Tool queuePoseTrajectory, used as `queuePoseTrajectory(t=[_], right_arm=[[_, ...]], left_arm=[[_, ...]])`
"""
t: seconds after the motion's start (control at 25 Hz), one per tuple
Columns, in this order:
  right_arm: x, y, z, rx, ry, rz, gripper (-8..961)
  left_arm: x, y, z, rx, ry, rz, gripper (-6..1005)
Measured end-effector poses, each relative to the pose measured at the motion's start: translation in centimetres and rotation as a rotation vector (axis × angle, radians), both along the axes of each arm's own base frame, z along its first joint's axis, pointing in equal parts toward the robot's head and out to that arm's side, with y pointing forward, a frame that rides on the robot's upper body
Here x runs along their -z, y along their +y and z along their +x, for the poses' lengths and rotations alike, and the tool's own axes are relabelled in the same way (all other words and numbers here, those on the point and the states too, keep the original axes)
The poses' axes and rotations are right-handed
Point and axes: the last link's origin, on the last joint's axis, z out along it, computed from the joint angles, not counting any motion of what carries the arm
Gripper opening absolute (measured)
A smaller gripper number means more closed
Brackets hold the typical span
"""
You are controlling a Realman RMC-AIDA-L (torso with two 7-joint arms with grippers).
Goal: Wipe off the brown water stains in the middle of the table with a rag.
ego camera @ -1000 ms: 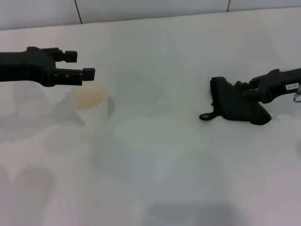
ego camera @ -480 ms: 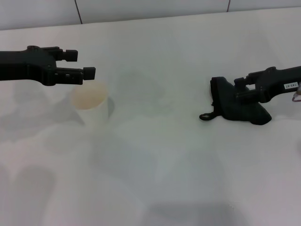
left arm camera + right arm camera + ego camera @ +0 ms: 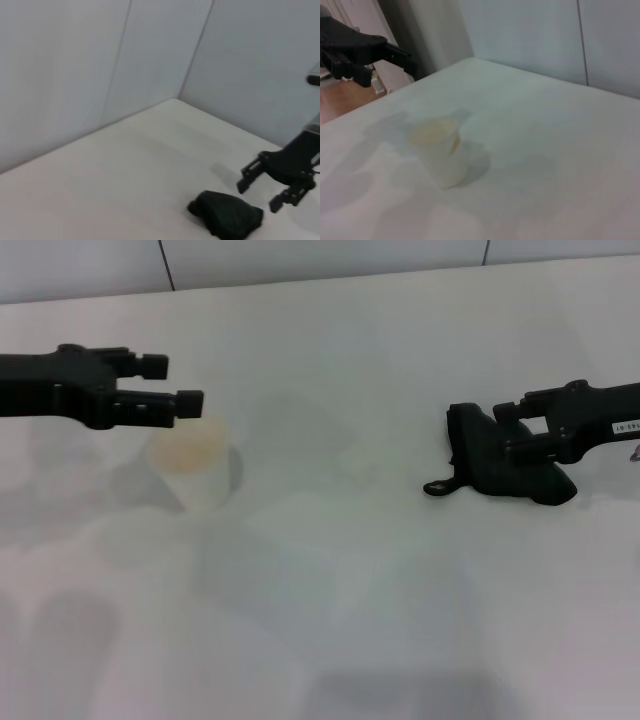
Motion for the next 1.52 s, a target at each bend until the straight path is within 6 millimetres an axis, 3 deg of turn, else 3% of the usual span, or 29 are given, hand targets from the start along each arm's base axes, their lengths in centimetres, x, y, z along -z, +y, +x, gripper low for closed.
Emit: queuePoseTrajectory(t=[0.2,0.6,1.04,1.52], right_arm=[[0.1,-0.6,-0.2,-0.085,0.032,0.036,681],[0.6,-1.3,-0.8,-0.166,0.076,0.059,681],[0.5,-2.3,1.1,-0.226,0.008,0.131,679],[0.8,-1.9,3.1,-0.202,-0.124,0.164,679]], left_arm=[[-1.1,-1.1,-0.6,-0.067,0.005,-0.036,875],[-0.1,-3.2,-2.5,-0.157,-0.051,-0.110,875],[0.7,-5.4,-5.0,-0.218,-0.095,-0.138,875],[0.7,-6.5,-5.7,-0.240,-0.094,-0.171,875]])
